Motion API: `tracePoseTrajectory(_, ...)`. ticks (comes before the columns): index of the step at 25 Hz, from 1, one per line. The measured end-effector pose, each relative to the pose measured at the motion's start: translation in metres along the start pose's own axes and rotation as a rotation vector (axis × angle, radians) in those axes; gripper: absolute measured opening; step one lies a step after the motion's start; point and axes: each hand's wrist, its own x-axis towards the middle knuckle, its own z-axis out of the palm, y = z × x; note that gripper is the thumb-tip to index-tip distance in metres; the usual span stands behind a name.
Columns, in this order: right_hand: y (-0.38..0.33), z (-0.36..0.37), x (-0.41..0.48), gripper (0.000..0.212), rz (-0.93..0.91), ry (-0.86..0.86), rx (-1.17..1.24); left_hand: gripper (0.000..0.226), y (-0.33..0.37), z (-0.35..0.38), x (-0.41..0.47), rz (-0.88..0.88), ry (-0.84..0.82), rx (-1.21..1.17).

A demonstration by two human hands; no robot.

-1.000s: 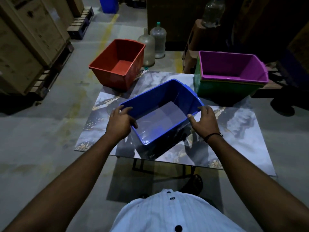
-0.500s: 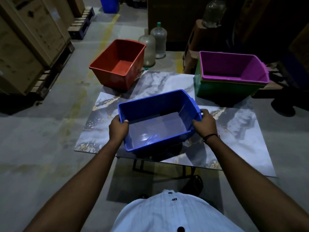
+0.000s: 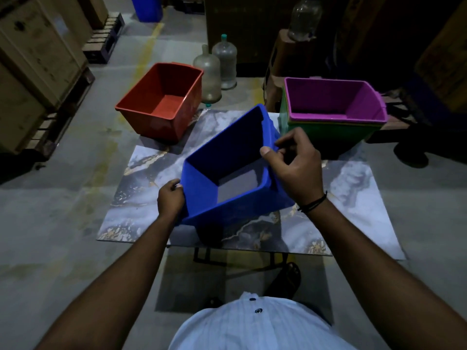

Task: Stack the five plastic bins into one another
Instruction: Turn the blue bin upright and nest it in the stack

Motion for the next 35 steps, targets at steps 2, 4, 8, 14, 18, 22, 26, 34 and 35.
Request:
tracePoseTrajectory(2,-0.003,0.001,-0.003,0.029,-0.040,-0.006,-0.045,0.037,0.012,0.003,-0.002,-0.007,-0.029,-0.062)
tracePoseTrajectory(4,0.011,-0.004,-0.001,0.029,0.004,0.064,-0.086,0.039,0.028,0.003,-0.004,0.012,-0.045,-0.087)
tracePoseTrajectory(8,0.072,-0.040,0.012,0.020,0.389,0.243,-0.116,0.024,0.076,-0.003,-0.008,-0.041,-0.112,-0.269)
tracePoseTrajectory(14,0.125,-0.075,0.036,0.013,1.023,0.216,0.205,0.028,0.151,-0.001,-0.005,-0.003,-0.277,-0.322)
tracePoseTrajectory(18,0.112,-0.082,0.044,0.009,0.821,0.200,0.056,0.035,0.172,0.004,-0.009,0.038,-0.286,-0.350)
tracePoseTrajectory(22,0.091,-0.107,0.068,0.025,0.508,0.229,-0.298,0.046,0.190,0.013,-0.006,0.182,-0.313,-0.398)
tracePoseTrajectory(26,0.084,-0.139,0.107,0.031,0.352,0.333,-0.381,0.047,0.220,0.036,-0.003,0.293,-0.313,-0.485)
tracePoseTrajectory(34,0.128,-0.189,0.174,0.051,0.218,0.353,-0.366,0.063,0.282,0.113,0.011,0.485,-0.519,-0.502)
tracePoseTrajectory(35,0.136,-0.193,0.180,0.057,0.214,0.372,-0.372,0.069,0.289,0.123,0.012,0.516,-0.572,-0.478)
